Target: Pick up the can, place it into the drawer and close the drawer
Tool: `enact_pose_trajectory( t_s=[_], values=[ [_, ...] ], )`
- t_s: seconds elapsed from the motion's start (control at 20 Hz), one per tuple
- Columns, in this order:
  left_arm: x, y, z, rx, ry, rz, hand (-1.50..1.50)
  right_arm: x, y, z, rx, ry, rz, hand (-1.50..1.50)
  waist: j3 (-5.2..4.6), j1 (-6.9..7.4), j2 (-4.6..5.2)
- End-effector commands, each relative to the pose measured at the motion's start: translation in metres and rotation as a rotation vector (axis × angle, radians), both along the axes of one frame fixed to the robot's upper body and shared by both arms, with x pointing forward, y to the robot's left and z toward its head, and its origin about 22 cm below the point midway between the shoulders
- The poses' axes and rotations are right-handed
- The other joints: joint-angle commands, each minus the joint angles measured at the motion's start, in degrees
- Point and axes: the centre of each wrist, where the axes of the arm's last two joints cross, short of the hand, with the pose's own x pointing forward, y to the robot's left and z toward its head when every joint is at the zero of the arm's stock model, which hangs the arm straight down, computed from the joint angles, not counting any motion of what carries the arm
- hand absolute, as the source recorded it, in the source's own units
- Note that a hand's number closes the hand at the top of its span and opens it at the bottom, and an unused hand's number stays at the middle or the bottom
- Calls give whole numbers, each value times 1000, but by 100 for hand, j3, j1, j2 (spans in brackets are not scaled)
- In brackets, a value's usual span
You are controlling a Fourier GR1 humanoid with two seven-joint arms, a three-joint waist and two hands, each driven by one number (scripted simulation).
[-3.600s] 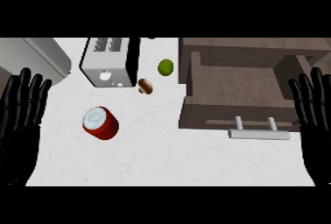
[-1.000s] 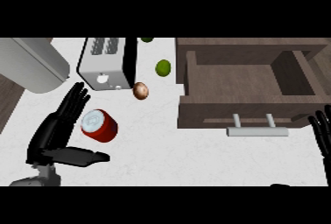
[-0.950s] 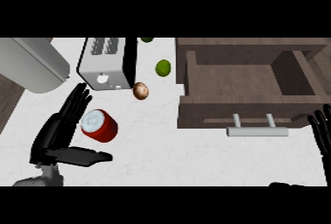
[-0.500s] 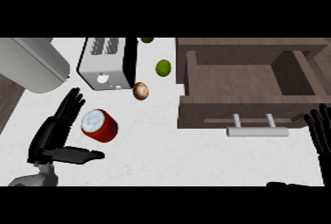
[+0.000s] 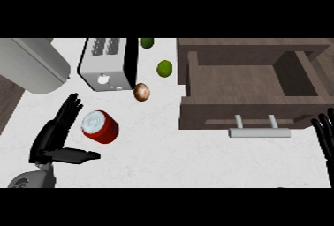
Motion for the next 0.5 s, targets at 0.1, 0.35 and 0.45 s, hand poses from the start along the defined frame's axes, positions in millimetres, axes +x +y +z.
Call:
enact_pose_trajectory(
  t_s=[0.1, 0.35, 0.45],
  values=[
    [5, -6, -30, 1, 25, 1, -150, -7, 22, -2, -9, -6, 6, -150, 0, -12, 1],
    [-14, 22, -30, -8, 29, 15, -150, 2, -1, -6, -14, 4, -8, -150, 2, 11, -2],
    [-4, 9, -32, 2, 36, 25, -150, -10, 16, -2, 5, -28, -9, -150, 2, -1, -3]
  ],
)
